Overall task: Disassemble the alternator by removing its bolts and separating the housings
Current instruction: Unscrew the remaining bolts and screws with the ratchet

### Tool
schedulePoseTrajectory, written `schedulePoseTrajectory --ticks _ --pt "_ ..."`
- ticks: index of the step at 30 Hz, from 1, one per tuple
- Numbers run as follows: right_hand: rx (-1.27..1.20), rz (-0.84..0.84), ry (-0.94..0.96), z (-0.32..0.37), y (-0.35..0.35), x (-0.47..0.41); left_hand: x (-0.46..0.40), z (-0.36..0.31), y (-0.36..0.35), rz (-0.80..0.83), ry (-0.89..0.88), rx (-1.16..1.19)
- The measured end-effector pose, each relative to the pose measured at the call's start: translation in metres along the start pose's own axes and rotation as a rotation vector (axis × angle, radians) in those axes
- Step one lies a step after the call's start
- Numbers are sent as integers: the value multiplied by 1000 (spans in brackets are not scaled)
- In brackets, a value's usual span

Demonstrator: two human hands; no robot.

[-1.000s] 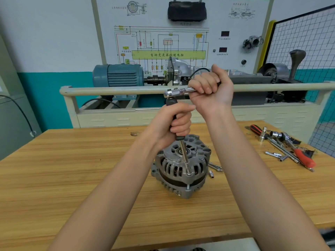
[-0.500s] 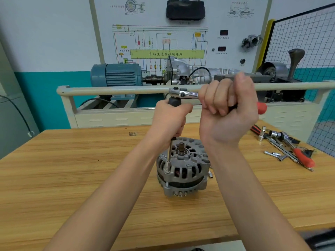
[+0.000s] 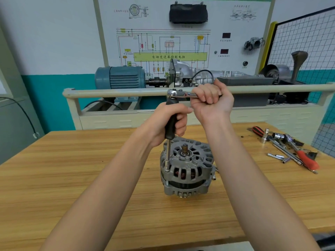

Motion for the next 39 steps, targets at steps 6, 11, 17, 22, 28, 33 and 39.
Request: schedulePoseTrajectory --ticks 6,11,17,22,28,33,39 --pt "606 298 364 -20 -28 39 2 4 6 -265 -76 -62" --pt "1016 486 818 -43 -37 75 4 5 0 -445 -163 -179" --pt "566 261 338 -16 -32 34 2 4 8 -258 -112 -90" --pt "242 38 54 0 -16 1 -2 7 3 -116 -54 66" --pt "84 22 19 10 -4 -5 -10 14 -15 -142 -8 24" --pt "126 110 92 10 -6 9 -2 13 -9 -2 -92 63" --pt "202 120 113 2 -14 13 3 53 33 -242 37 -602"
Point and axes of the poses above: each hand's wrist, its own x-axis away from the middle knuckle, its own y-axis out of the back of the hand, z = x × y, the point moved 4 cm from there along -x, towards the middle knuckle, and after that the axes turned 8 degrees about -y, right-handed, at the moved point
